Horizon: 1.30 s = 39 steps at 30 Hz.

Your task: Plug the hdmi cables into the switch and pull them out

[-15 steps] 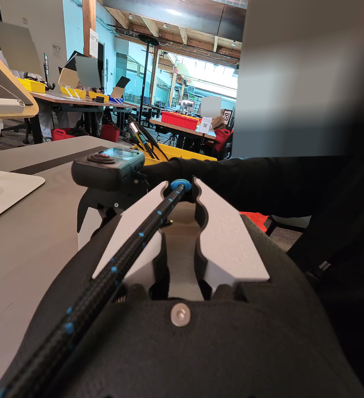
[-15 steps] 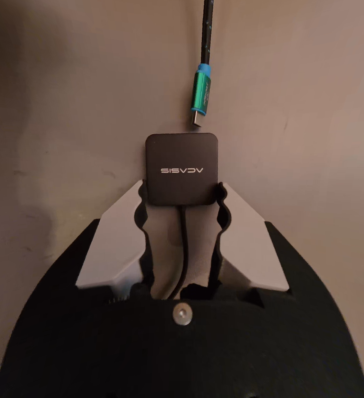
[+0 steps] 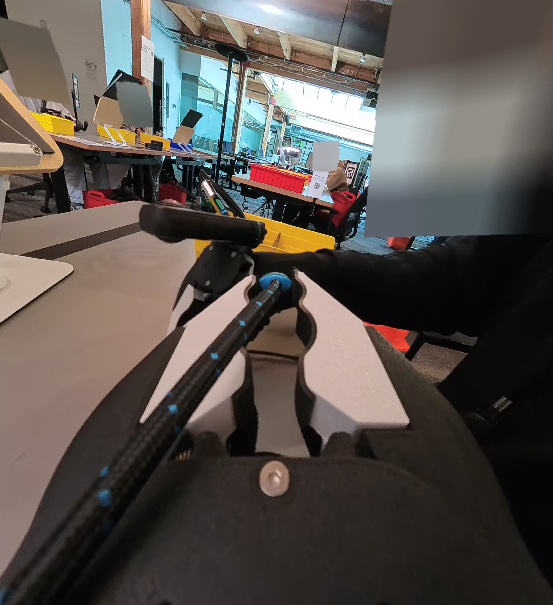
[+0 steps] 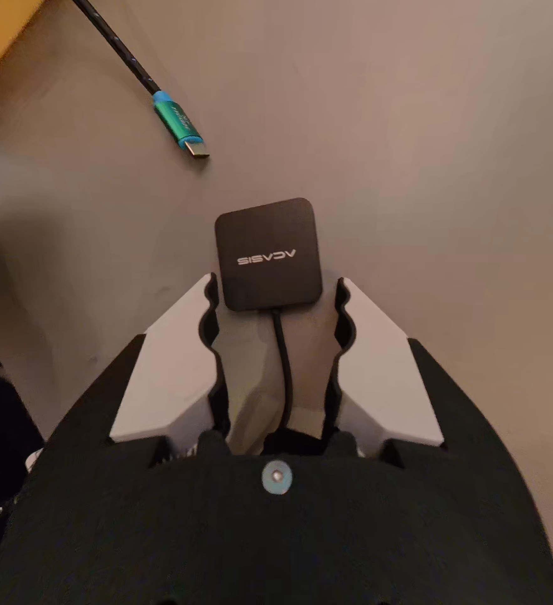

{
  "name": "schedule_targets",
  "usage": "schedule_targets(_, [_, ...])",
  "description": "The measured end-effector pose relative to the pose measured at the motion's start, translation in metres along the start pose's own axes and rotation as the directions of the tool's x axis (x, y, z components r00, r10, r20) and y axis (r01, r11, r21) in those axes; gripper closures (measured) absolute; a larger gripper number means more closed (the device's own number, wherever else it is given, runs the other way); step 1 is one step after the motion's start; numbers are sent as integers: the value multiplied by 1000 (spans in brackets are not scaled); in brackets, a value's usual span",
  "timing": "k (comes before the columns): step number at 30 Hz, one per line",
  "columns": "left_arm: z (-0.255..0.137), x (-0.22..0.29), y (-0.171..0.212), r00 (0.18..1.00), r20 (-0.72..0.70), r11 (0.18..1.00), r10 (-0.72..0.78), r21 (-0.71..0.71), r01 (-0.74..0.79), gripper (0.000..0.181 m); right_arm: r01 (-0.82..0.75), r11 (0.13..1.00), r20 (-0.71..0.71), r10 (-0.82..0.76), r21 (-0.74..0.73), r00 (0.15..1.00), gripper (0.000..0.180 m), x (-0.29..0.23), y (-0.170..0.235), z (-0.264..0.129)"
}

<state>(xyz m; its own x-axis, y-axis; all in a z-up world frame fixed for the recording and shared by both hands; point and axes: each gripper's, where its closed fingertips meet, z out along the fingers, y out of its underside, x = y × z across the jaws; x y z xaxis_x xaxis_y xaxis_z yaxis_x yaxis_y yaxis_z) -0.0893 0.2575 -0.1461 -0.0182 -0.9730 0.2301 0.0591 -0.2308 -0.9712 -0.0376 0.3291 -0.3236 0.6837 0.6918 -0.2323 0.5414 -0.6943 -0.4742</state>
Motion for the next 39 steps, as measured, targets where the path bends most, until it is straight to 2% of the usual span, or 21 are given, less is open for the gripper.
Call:
schedule_targets(3, [0, 2, -2, 1000, 1, 1000, 9, -3, -9, 163, -1, 999, 47, -1, 38, 999, 106, -3, -3, -10])
schedule_targets(6, [-1, 3, -5, 1000, 2, 1000, 16, 3, -16, 163, 236, 972, 48, -236, 8, 971, 107, -8, -8, -23])
schedule_targets(9, [-1, 4, -6, 1000, 0, 1000, 22, 4, -22, 163, 524, 846, 42, -522, -101, 852, 101, -10, -6, -24])
schedule_targets(11, [0, 5, -7, 1000, -3, 1000, 26, 2, -26, 163, 646, 749, 64, -645, -145, 762, 96, -7, -8, -20])
schedule_targets(14, [-1, 8, -8, 999, -6, 999, 40, -6, -40, 163, 782, 612, 105, -775, -114, 623, 104, -6, -26, -17])
schedule_targets(17, [-2, 12, -11, 998, -12, 998, 59, -14, -59, 163, 854, 510, 208, -829, -100, 519, 100, -11, -29, -11])
schedule_targets(20, [-2, 15, -13, 997, -24, 998, 68, -13, -69, 163, 919, 383, 341, -855, -90, 390, 100, -23, -14, -2])
schedule_targets(24, [-2, 15, -10, 997, -25, 997, 76, -29, -76, 163, 954, 280, 409, -862, -110, 300, 102, -22, -2, 11])
schedule_targets(27, [-3, 13, -7, 997, -24, 997, 71, -37, -72, 163, 961, 239, 418, -866, -137, 275, 108, -17, -1, 19])
schedule_targets(30, [-3, 11, -4, 998, -21, 997, 67, -43, -68, 163, 954, 272, 411, -861, -128, 301, 109, -17, -5, 21])
schedule_targets(32, [-3, 10, -4, 998, -19, 997, 66, -44, -67, 163, 932, 331, 401, -841, -148, 363, 109, -15, -7, 21])
schedule_targets(35, [-3, 9, -2, 998, -16, 997, 64, -50, -64, 163, 906, 375, 365, -830, -195, 422, 109, -10, -6, 19])
schedule_targets(39, [-2, 8, 0, 998, -13, 997, 59, -54, -59, 163, 812, 516, 276, -767, -272, 579, 108, 0, -7, 18])
